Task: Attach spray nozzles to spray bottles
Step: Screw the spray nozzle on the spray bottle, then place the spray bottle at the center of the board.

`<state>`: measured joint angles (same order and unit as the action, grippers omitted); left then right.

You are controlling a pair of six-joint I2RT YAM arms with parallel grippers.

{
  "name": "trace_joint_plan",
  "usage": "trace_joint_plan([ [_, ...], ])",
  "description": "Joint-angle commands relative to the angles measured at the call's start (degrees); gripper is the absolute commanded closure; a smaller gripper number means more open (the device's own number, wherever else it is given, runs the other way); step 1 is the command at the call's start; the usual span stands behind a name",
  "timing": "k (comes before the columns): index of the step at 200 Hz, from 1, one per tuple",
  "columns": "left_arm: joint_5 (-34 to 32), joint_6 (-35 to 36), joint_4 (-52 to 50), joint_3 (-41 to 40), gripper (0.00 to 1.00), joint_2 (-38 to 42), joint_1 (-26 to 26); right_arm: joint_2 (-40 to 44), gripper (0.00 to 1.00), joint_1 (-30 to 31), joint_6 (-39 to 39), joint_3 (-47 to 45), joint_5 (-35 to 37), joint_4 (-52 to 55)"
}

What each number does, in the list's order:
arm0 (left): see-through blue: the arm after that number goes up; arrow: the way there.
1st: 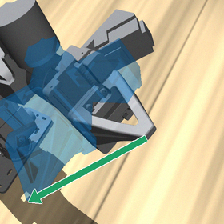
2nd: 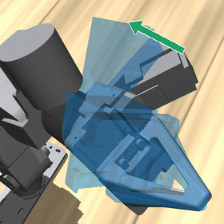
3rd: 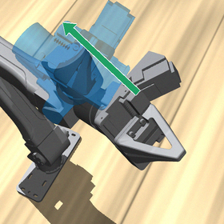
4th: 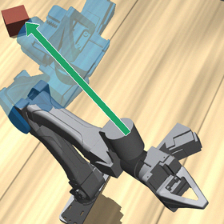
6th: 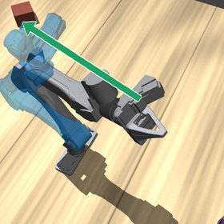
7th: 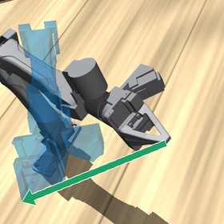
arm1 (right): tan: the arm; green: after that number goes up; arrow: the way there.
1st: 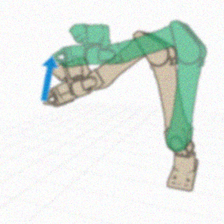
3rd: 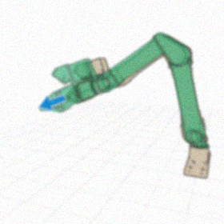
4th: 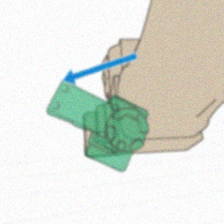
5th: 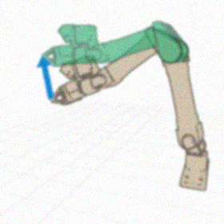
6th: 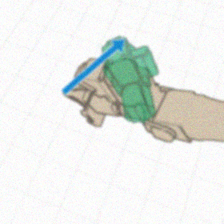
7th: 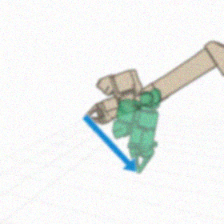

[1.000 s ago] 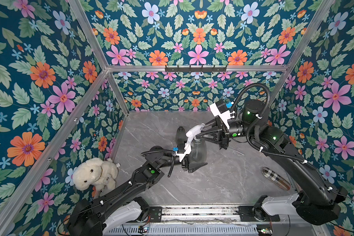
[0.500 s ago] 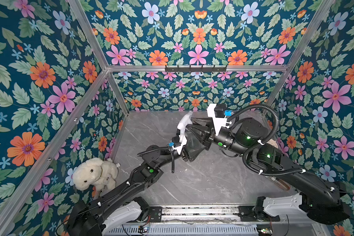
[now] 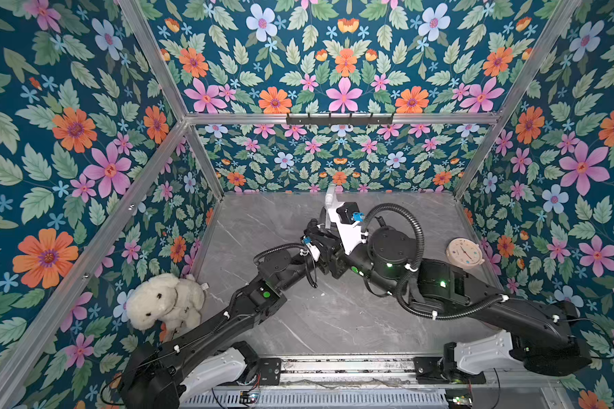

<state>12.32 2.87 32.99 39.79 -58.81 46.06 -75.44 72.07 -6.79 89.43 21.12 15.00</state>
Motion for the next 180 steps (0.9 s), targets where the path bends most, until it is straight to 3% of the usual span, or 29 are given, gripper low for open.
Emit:
trace_joint_plan([
  [1, -0.64, 0.15, 0.79, -0.29, 1.00, 0.68, -0.17, 4.58, 0.58, -0.02, 3.40, -2.49, -2.90, 1.37],
  [25, -0.56, 0.38, 0.98, -0.50, 1.00, 0.69, -0.22, 10.67, 0.50, -0.02, 5.16, -5.45, -5.81, 0.94],
  [49, -2.61, 0.76, 2.26, -1.14, 1.00, 0.45, -0.19, 13.32, 0.44, -0.45, 4.84, -4.97, -1.92, 0.68],
  [85, -16.10, 1.81, 6.05, -2.14, 1.00, -3.23, 0.05, 7.19, 0.38, -0.63, 7.40, 1.19, 10.09, -2.42],
  [110, -25.53, 5.38, 9.07, -2.78, 1.00, -6.13, 2.69, -0.04, 0.34, -2.41, 8.08, 8.65, 12.58, 0.47],
  [129, -32.38, 9.59, 12.15, -3.61, 1.00, -8.00, 5.09, -4.06, 0.34, -7.19, 3.44, 15.86, 8.74, 8.86],
  [180, -40.91, 15.65, 17.65, -4.28, 1.00, -12.30, 7.24, -10.02, 0.34, -13.20, -3.16, 26.93, -3.61, 22.58],
])
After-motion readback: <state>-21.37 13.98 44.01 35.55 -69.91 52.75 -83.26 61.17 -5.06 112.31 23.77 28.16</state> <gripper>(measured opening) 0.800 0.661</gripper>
